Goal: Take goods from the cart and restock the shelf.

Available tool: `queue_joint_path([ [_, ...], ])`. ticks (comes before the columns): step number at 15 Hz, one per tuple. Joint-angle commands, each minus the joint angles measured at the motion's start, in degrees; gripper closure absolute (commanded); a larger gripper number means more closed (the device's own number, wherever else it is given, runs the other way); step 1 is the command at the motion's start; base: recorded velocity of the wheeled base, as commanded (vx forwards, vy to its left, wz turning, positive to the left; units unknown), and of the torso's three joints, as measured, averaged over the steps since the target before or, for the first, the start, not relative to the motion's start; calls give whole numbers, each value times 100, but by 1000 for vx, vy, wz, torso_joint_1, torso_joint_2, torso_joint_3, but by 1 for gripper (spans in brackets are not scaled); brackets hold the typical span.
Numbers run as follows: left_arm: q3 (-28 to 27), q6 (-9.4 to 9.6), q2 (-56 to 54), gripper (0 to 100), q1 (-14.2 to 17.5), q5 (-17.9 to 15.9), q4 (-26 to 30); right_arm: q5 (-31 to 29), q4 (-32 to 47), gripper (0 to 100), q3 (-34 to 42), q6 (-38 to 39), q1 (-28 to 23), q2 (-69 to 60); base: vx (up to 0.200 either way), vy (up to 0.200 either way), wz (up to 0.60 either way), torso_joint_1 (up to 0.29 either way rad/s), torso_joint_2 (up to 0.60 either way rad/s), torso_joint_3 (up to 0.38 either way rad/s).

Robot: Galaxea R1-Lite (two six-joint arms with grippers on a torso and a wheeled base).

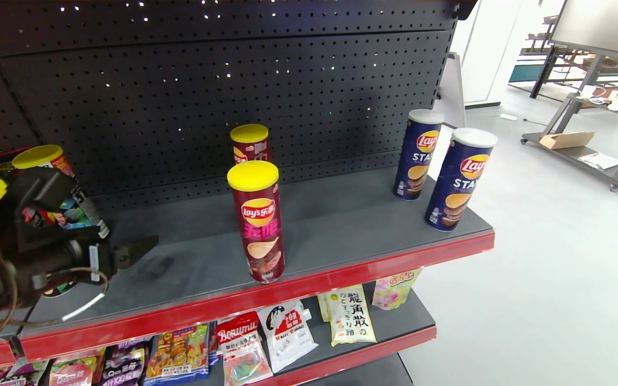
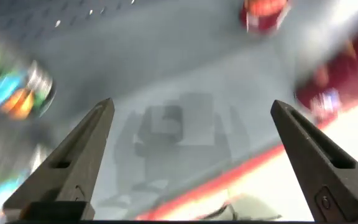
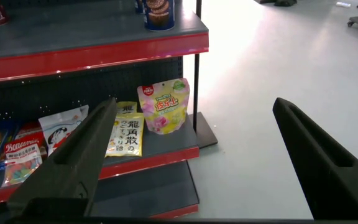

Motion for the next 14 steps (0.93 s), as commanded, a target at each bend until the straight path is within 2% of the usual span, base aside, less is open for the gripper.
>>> queue_joint_path([
  [1,638,171,-1901,0,713,-21,765,1,4,0,1,-4,2,4,0,0,0,0,0,0],
  [2,743,171,-2287,0,1021,-241,818,1,4,0,1,-4,2,4,0,0,0,0,0,0],
  [4,849,92,-3184,0,1144,-1357,1222,1,4,0,10,-4,2,4,0,0,0,0,0,0],
  [5,787,100,-3597,0,1144,-1462,1504,1,4,0,1,-4,2,4,0,0,0,0,0,0],
  [8,954,65,-4318,0,1171,-1383,1697,1,-5,0,10,-4,2,4,0,0,0,0,0,0],
  [11,1095,83,-4898,0,1179,-1093,1838,1,4,0,1,-4,2,4,0,0,0,0,0,0],
  [13,1069,92,-4898,0,1171,-689,1846,1,-5,0,10,-4,2,4,0,0,0,0,0,0],
  [14,1042,100,-4907,0,1171,-689,1846,1,4,0,1,-4,2,4,0,0,0,0,0,0],
])
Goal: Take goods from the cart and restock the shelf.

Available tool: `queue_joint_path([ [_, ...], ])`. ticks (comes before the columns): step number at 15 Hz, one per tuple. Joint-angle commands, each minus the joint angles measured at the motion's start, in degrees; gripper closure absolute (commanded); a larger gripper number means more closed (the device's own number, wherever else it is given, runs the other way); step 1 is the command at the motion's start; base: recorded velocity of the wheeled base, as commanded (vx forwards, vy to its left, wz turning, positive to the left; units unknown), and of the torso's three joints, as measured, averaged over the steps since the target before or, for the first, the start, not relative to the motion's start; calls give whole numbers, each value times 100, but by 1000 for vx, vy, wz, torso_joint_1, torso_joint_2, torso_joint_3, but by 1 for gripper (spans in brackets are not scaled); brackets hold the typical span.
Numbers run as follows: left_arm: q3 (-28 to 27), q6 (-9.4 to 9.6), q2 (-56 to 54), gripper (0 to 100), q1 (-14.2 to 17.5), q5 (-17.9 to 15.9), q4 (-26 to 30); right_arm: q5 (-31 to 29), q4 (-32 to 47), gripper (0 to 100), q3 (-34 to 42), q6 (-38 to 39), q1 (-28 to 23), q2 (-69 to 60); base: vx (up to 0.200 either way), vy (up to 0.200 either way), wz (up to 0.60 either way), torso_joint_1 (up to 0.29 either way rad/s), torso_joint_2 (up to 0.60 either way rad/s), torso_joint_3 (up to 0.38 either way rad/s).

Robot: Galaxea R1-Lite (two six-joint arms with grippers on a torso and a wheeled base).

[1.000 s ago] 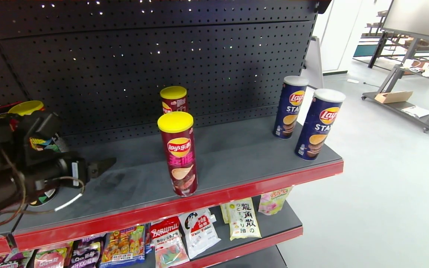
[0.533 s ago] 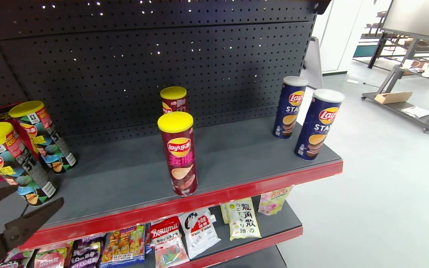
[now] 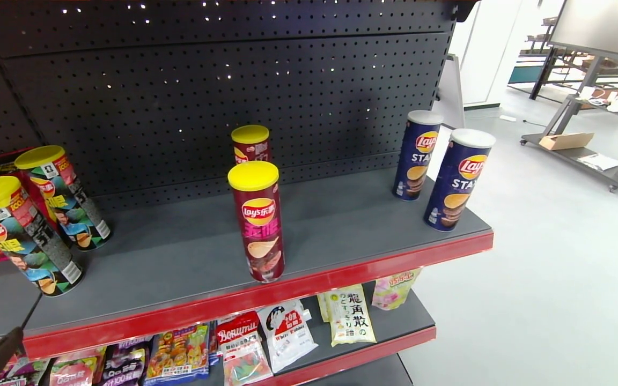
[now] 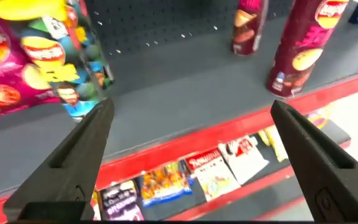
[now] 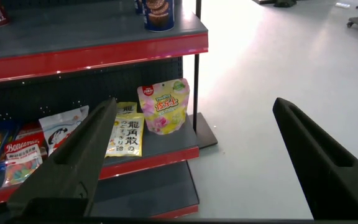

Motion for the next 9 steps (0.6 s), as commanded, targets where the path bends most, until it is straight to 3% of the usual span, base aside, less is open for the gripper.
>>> queue_joint_path([
  [1,-18,10,-157,0,1,1,-10,1,7,0,-4,-7,2,4,0,0,0,0,0,0],
  [6,26,54,-192,0,-7,1,-10,1,7,0,5,-15,2,4,0,0,0,0,0,0],
  [9,26,98,-219,0,-7,-8,-10,1,7,0,5,-15,2,4,0,0,600,1,2,7],
])
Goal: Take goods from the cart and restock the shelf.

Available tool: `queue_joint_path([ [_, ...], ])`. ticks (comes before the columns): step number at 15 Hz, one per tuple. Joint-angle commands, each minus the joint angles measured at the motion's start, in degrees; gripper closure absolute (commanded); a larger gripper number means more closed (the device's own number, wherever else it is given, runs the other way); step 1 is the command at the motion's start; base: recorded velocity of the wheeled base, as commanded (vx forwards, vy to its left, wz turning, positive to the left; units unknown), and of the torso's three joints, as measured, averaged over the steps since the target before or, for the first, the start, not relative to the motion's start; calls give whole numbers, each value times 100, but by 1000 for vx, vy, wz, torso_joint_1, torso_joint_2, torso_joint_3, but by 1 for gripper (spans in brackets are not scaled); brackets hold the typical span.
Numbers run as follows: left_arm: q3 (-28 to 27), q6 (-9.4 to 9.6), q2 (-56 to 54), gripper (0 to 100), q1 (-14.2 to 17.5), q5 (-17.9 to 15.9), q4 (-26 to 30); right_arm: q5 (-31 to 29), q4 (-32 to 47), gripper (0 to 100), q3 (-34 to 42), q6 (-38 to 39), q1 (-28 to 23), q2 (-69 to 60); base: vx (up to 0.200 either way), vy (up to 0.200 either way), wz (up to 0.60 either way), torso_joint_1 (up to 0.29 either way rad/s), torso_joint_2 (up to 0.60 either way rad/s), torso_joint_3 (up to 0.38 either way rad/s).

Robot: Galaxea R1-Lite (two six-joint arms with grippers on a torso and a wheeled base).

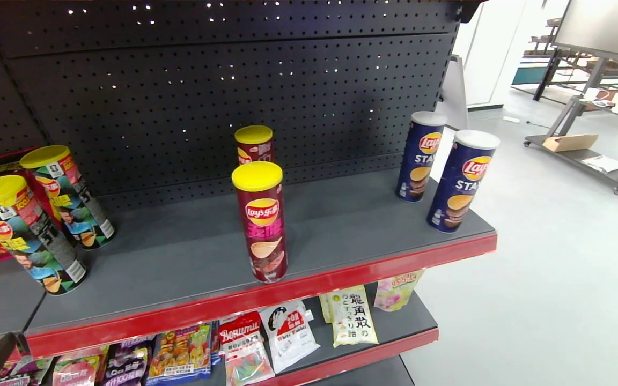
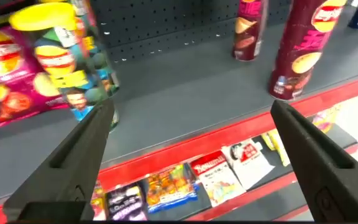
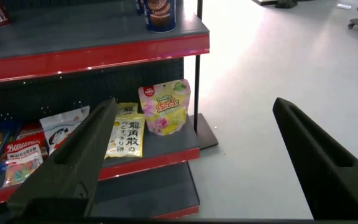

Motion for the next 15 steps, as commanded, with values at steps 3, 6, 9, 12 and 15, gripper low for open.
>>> queue_joint_path([
  [3,-16,30,44,0,-15,-29,-4,4,7,0,-6,-4,2,4,0,0,600,10,1,5],
  [6,1,38,70,0,-165,-117,-4,4,-2,0,2,4,2,4,0,0,0,0,0,0],
  [9,89,214,237,0,-217,-170,5,4,-2,0,-6,4,2,4,0,0,0,0,0,0],
  [12,63,487,677,0,-428,-776,-30,4,-2,0,-6,13,2,4,0,0,0,0,0,0],
  [15,28,557,1301,0,-736,-970,-66,4,7,0,2,13,2,4,0,0,0,0,0,0],
])
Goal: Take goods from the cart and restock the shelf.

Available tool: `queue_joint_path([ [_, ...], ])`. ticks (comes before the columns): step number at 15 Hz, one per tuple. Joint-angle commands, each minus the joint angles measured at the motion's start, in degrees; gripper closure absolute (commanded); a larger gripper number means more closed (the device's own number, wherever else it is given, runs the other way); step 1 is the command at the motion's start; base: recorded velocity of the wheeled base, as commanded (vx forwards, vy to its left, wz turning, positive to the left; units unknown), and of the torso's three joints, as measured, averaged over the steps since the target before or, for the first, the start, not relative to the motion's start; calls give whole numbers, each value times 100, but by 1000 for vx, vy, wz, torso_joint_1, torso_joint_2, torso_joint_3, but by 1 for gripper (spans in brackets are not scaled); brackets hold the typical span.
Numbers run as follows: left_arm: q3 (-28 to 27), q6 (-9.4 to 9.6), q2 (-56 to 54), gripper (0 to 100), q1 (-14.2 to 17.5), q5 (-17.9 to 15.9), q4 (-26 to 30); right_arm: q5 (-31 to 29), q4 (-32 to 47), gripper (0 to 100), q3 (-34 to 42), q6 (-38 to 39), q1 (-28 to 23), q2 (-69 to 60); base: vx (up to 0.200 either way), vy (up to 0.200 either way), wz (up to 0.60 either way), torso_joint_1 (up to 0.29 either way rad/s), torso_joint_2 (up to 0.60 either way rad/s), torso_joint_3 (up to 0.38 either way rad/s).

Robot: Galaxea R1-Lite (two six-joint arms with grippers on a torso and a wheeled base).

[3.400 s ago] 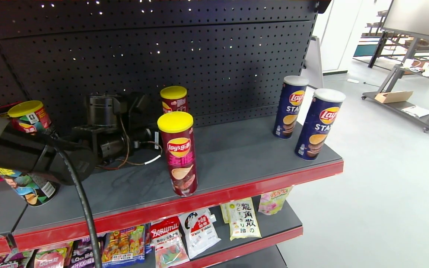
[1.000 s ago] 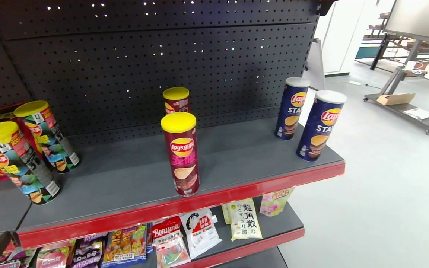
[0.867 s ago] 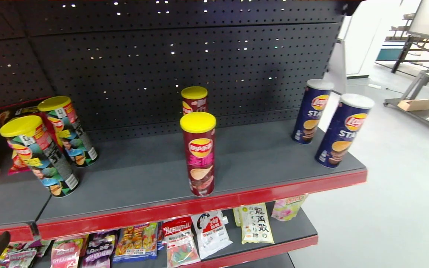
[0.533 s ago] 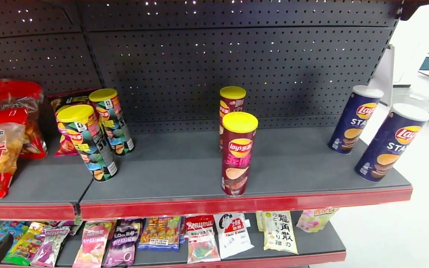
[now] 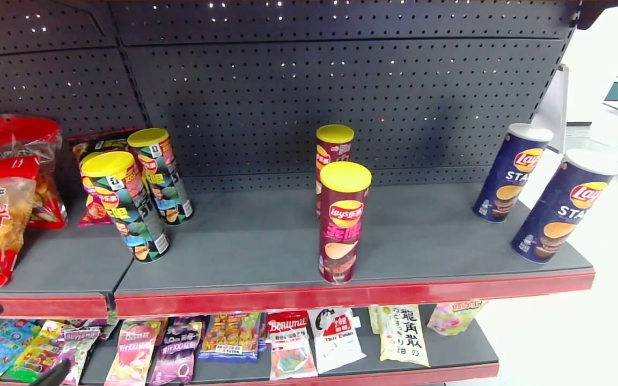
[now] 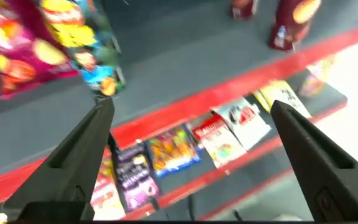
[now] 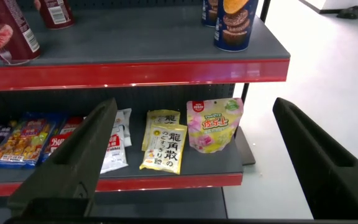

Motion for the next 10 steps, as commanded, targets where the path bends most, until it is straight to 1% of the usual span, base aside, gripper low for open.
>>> queue_joint_path([
  [1,-117,105,934,0,-143,-10,-184,1,-2,0,5,-1,2,4,0,0,0,0,0,0],
  [2,-117,105,934,0,-143,-10,-184,1,-2,0,5,-1,2,4,0,0,0,0,0,0],
  [3,-126,351,2234,0,-187,42,-1371,1,-2,0,-4,-1,2,4,0,0,0,0,0,0],
  [4,-152,377,2832,0,-187,218,-2047,1,-2,0,5,-1,2,-5,0,0,0,0,0,0],
  [5,-205,368,3315,0,-302,482,-2592,1,-2,0,5,-1,2,4,0,0,0,0,0,0],
  [6,-328,166,4054,0,-653,1185,-3480,1,-2,0,5,-1,2,4,0,0,0,0,0,0],
  [7,-424,-203,4502,0,-1014,1862,-4078,1,-2,0,5,-1,2,4,0,0,0,0,0,0],
  [8,-609,-581,4853,0,-1567,2582,-4236,1,-2,0,-4,-1,2,4,0,0,0,0,0,0],
  [9,-732,-713,5029,0,-1963,2996,-4122,1,-2,0,-4,-1,2,4,0,0,0,0,0,0],
  [10,-838,-783,5275,0,-2112,3083,-4025,1,-2,0,-4,-1,2,4,0,0,0,0,0,0],
])
